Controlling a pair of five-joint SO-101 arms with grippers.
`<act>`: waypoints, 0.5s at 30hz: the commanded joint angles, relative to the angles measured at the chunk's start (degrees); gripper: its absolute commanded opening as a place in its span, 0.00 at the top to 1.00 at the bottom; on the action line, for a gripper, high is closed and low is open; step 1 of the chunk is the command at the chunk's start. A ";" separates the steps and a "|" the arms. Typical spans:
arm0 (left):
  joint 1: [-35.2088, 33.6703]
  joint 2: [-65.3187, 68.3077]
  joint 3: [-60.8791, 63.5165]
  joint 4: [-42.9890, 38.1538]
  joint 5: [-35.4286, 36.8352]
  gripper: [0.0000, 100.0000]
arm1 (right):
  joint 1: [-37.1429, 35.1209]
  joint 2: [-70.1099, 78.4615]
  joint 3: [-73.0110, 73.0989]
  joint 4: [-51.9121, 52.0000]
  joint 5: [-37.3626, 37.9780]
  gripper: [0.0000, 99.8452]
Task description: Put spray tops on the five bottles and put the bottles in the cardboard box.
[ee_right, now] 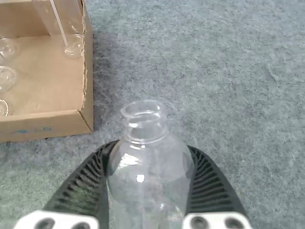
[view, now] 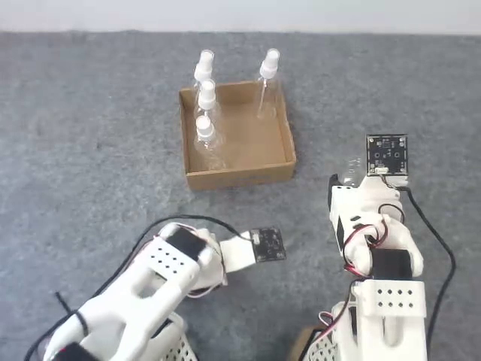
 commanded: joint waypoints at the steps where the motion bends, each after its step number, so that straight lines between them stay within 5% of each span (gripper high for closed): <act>1: -6.33 0.18 -6.55 3.60 -0.18 0.97 | 0.66 -1.10 0.18 -1.54 -0.53 0.95; 8: -17.32 0.18 -12.44 6.59 -0.26 0.97 | 0.66 -1.10 0.18 -1.45 -0.44 0.95; 15: -18.46 0.62 -12.35 6.86 -0.26 0.96 | 0.66 -1.10 0.18 -1.45 -0.44 0.95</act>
